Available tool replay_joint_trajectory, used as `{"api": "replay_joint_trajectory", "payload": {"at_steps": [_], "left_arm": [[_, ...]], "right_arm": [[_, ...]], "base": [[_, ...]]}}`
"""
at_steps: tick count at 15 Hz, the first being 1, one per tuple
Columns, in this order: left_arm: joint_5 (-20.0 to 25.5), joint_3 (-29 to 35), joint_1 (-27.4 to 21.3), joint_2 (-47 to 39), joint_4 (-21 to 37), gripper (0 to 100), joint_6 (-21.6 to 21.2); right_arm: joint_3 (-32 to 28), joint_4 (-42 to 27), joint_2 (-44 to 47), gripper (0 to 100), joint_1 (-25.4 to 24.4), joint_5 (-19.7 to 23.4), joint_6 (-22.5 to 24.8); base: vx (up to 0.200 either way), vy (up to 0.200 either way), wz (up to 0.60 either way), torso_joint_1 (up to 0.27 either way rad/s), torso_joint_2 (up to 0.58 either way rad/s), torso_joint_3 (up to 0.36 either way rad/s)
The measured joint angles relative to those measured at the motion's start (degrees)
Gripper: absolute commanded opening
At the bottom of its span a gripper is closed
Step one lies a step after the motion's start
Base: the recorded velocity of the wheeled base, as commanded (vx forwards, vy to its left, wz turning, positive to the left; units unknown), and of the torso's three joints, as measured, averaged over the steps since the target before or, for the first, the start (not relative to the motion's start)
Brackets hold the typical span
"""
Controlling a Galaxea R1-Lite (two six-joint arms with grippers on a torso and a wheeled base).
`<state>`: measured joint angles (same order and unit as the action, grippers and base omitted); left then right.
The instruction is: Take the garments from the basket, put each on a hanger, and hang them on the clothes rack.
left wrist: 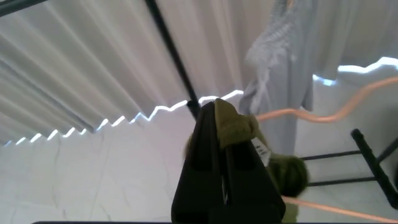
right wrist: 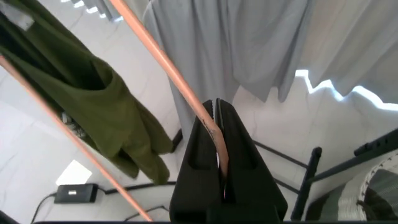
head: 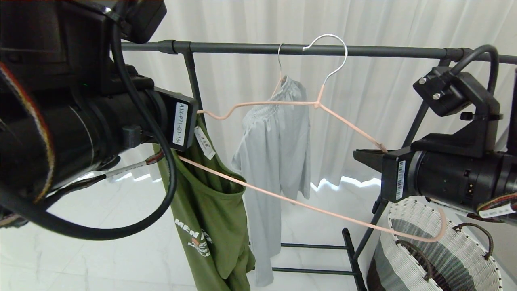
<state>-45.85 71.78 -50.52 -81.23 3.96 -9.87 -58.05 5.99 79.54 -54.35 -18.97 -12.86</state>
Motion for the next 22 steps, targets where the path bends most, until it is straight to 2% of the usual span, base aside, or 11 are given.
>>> {"api": "replay_joint_trajectory", "payload": {"at_steps": [5,8,11,13,19,22], "left_arm": [[0.00,3.77,-1.46,-3.58,-0.02,0,6.02],[0.00,4.96,-0.52,-5.01,-0.02,0,6.38],[0.00,5.81,0.44,-5.66,-0.05,0,6.40],[0.00,5.92,0.63,-5.77,0.00,0,6.51],[-0.24,5.64,5.05,-4.96,0.30,0,5.69],[-0.24,4.27,4.60,-3.95,0.30,0,5.69]], "right_arm": [[-0.02,0.82,-0.91,0,-3.91,0.06,0.17],[1.91,-0.38,-3.34,0,-10.95,0.88,-0.95],[4.47,-3.30,-5.53,0,-19.14,2.66,-5.77],[6.13,-4.11,-5.81,0,-21.76,2.72,-7.11],[6.88,-5.12,-8.51,0,-17.68,-1.61,-6.51],[6.81,-5.78,-10.78,0,-13.92,-1.89,-4.90]], "base": [[0.000,0.000,0.00,0.000,0.00,0.000],[0.000,0.000,0.00,0.000,0.00,0.000],[0.000,0.000,0.00,0.000,0.00,0.000],[0.000,0.000,0.00,0.000,0.00,0.000],[0.000,0.000,0.00,0.000,0.00,0.000],[0.000,0.000,0.00,0.000,0.00,0.000]]}}
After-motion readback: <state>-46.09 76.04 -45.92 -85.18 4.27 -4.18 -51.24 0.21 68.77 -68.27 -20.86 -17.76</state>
